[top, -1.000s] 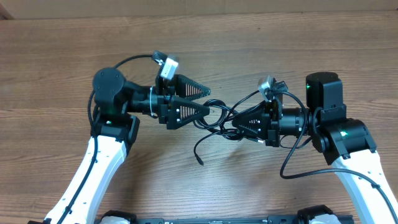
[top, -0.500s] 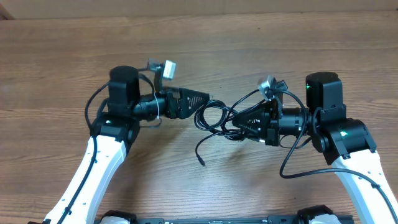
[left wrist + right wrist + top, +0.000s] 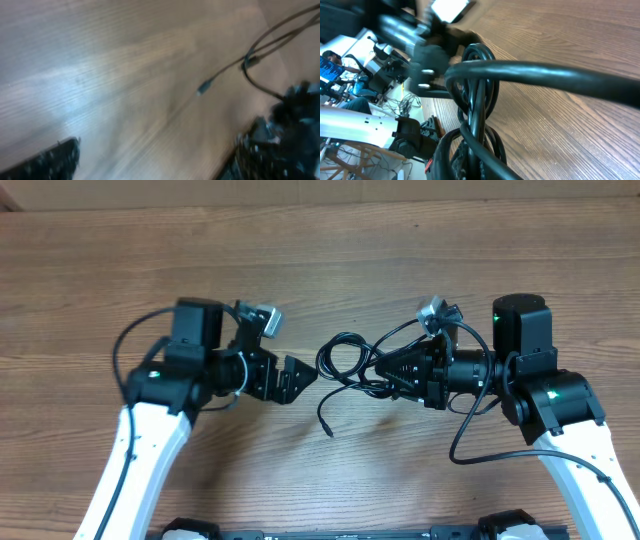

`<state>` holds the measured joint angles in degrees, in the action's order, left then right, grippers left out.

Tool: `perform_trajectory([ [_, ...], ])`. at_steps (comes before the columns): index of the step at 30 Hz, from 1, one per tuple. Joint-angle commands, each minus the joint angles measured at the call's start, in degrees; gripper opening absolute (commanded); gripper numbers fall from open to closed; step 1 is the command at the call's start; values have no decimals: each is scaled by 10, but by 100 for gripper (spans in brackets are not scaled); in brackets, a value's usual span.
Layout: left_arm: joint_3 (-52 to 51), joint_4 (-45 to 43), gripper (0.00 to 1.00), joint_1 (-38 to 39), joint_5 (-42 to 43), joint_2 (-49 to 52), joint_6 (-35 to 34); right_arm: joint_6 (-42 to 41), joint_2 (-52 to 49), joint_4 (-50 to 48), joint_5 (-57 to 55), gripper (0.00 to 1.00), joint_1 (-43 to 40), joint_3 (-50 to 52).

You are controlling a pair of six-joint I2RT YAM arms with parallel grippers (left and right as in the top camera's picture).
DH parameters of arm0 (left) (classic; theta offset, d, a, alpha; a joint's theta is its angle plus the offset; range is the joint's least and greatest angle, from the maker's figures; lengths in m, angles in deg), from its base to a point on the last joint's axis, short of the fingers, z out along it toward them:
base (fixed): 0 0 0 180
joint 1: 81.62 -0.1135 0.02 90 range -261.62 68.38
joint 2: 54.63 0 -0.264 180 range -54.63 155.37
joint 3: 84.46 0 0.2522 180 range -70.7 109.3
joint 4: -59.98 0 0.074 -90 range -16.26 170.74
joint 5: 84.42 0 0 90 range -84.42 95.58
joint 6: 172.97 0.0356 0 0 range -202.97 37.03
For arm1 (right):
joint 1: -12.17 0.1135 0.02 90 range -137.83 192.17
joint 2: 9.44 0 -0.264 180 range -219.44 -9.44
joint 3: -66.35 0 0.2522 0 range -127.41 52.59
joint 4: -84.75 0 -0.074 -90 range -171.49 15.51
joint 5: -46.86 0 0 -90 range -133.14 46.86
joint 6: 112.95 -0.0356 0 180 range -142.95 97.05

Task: Untangle cables

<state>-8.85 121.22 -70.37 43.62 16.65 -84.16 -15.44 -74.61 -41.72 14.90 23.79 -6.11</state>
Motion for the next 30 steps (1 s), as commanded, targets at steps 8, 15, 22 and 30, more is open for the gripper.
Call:
perform_trajectory([
  [8,134,123,100,2,77,-22,181,0,3,-20,31,4,-2,-2],
  [15,133,90,100,5,79,-10,181,1,3,-20,74,4,-1,-2],
  [22,133,88,100,10,130,2,179,46,3,-21,167,4,-1,-2],
  [30,133,62,97,50,156,3,179,46,3,-20,167,4,4,-2],
])
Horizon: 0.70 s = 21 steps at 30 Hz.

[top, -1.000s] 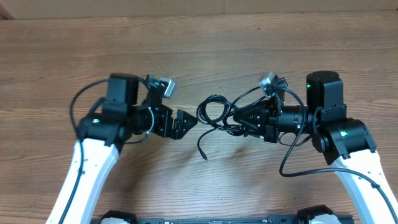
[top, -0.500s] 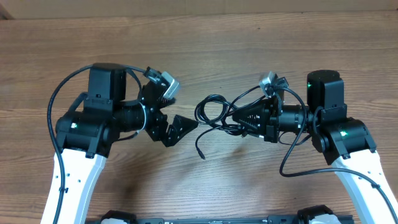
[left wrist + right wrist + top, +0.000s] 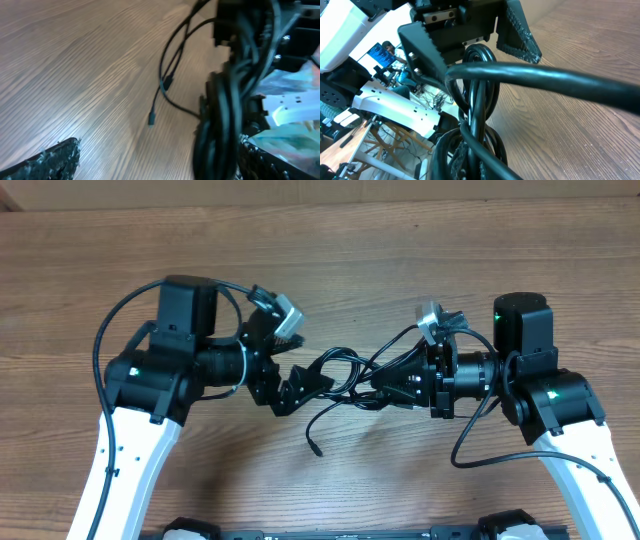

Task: Untangle cables

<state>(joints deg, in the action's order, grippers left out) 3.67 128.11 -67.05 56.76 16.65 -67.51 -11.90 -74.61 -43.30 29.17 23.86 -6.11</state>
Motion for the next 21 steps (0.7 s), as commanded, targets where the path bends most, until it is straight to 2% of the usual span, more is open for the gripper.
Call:
perform_trajectory([
  [1,8,-11,91,27,25,3,13,10,3,-4,24,4,7,-2],
  [3,8,-18,61,42,24,3,13,10,3,-5,22,4,9,-2],
  [4,8,-21,40,47,24,3,13,10,3,-4,21,4,9,-2],
  [5,8,-24,12,50,24,3,13,10,3,-4,19,4,9,-2],
  [6,8,-24,4,50,25,3,13,10,3,-4,16,4,9,-2],
  [8,8,-24,4,50,25,3,13,10,3,5,-12,5,9,-2],
  [10,8,-24,4,50,28,3,12,10,3,18,-43,11,9,-2],
  [12,8,-24,4,50,31,3,12,9,3,29,-64,28,9,-2],
  [13,8,-24,4,50,33,3,12,8,3,36,-79,42,9,-2],
  [14,8,-24,4,50,34,3,12,8,3,41,-86,47,9,-2],
  [15,8,-24,4,50,33,3,12,8,3,52,-101,64,9,-2],
  [18,8,-24,4,50,33,3,12,8,3,78,-137,79,9,-2],
  [21,8,-24,4,50,33,3,10,8,3,111,-174,90,9,-2],
])
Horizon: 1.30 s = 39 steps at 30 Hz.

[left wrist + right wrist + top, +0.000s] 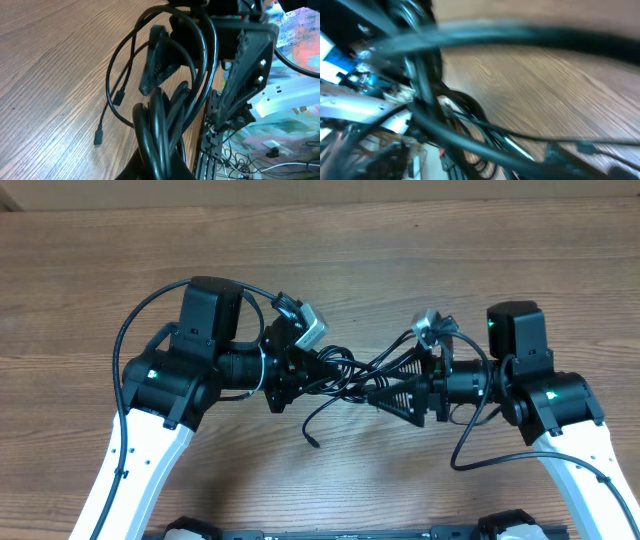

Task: Untangle cables

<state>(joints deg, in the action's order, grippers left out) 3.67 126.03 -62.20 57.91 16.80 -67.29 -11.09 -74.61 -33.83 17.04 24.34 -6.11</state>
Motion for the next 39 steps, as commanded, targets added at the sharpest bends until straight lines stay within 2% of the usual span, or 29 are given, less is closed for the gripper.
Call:
perform_trajectory([
  [1,8,-5,4,1,22,2,-6,0,3,27,-58,96,4,-2],
  [3,8,-11,4,1,22,2,-30,-1,3,37,-57,100,4,-2],
  [7,8,-33,4,2,32,2,-83,-51,2,27,-66,100,4,-2],
  [15,8,-40,4,34,40,2,-102,-151,2,-37,-82,100,4,-2],
  [19,8,-66,4,64,64,2,-107,-224,1,-36,-202,100,4,-2],
  [22,8,-83,4,69,72,2,-125,-252,0,-5,-289,100,4,-2],
  [25,8,-93,4,64,118,1,-125,-261,-2,47,-381,100,4,-2],
  [33,8,-113,4,50,172,0,-125,-261,-4,117,-512,100,4,-2],
  [39,8,-112,4,22,182,0,-127,-269,-5,145,-545,100,4,-2],
])
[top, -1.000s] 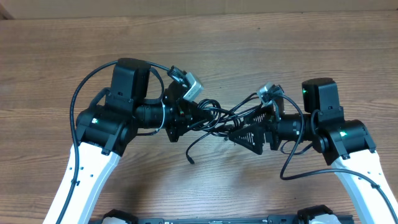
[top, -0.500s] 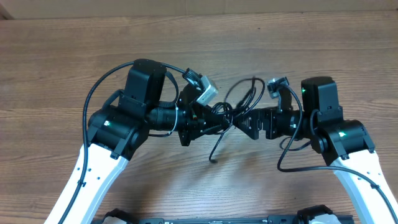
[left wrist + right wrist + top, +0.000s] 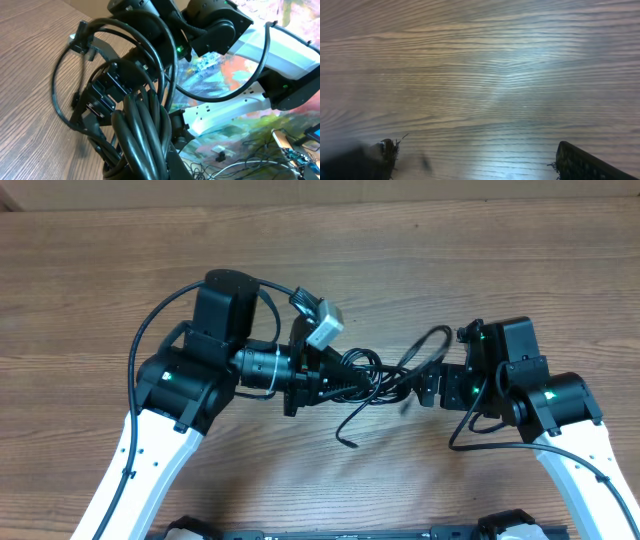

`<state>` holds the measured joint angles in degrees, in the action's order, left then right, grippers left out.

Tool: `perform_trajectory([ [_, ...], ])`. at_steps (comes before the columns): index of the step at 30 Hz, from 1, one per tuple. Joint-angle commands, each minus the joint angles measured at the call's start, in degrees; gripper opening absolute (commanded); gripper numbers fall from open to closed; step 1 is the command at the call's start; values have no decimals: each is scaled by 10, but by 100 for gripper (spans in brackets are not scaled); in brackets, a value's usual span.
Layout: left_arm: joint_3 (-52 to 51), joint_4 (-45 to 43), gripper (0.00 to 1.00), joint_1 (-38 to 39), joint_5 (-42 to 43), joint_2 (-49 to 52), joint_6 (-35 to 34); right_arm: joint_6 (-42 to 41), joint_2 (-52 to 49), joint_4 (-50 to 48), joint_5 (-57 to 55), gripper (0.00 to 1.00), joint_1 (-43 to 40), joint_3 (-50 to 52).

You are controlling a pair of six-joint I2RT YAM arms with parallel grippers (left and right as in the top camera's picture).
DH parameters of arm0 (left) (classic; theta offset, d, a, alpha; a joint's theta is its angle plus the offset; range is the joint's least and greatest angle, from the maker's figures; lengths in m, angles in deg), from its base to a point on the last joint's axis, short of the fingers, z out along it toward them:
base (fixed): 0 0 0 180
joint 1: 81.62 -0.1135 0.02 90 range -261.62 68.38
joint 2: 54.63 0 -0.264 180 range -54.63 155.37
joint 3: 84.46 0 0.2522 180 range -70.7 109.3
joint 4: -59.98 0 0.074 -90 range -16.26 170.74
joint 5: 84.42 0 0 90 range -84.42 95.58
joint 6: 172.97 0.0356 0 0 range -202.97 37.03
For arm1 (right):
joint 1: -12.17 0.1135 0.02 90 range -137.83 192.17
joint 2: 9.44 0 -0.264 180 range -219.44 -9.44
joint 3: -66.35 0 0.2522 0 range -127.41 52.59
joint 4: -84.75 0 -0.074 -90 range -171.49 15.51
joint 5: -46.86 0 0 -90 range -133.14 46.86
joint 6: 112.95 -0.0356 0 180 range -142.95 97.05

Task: Untangle cables

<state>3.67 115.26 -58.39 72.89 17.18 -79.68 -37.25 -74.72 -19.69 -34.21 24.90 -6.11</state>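
Observation:
A tangled bundle of black cables (image 3: 365,380) hangs just above the wooden table between the two arms. My left gripper (image 3: 318,385) is shut on its left end. In the left wrist view the thick strands (image 3: 140,125) run out of that gripper (image 3: 150,162) and fill the middle. One loop (image 3: 432,340) arcs up toward the right arm, and a thin loose end (image 3: 350,442) trails toward the front. My right gripper (image 3: 428,390) is to the right of the bundle, open. Its fingers (image 3: 580,162) stand wide apart over bare wood, and the right gripper (image 3: 475,160) holds nothing.
The wooden table (image 3: 320,260) stretches to a cardboard edge at the back. Each arm's own grey camera cable loops beside its wrist: the left arm's loop (image 3: 150,330) and the right arm's loop (image 3: 470,435).
My right gripper has let go of the bundle, opened and drawn back to the right. The left gripper still holds the bundle, which now sits slightly further right.
At first my right gripper held the bundle while the left stood open apart from it. Then the open left jaws were at the bundle's left end. Then both grippers gripped it. Now only the left holds it.

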Motion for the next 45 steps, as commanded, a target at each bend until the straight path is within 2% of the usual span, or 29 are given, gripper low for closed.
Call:
perform_trajectory([
  [1,8,-4,4,-22,31,-3,-3,-7,-4,8,-33,100,-2,-2],
  [3,8,-5,4,-33,21,-3,-15,-7,-4,14,-22,100,-2,-2],
  [8,8,-4,4,-57,-96,-3,-147,-5,-4,-4,89,100,-2,-2],
  [11,8,-7,4,-57,-143,-3,-197,-4,-4,-38,175,100,-2,-2],
  [16,8,-7,4,-57,-184,-3,-243,-5,-4,-125,316,100,-2,-2],
  [19,8,-12,4,-56,-209,-3,-303,-9,-4,-184,364,100,-1,-2],
  [25,8,-29,4,-49,-207,-3,-411,-10,-8,-219,356,100,14,-2],
  [27,8,-37,4,-36,-206,-3,-437,-10,-14,-221,324,100,20,-2],
  [32,8,-77,4,-11,-160,-3,-445,-9,-55,-214,250,100,32,-1],
  [38,8,-86,4,-17,-118,-3,-447,-9,-126,-172,169,100,32,-1],
  [45,8,-166,4,-84,31,-3,-468,-7,-170,-104,59,100,32,8],
])
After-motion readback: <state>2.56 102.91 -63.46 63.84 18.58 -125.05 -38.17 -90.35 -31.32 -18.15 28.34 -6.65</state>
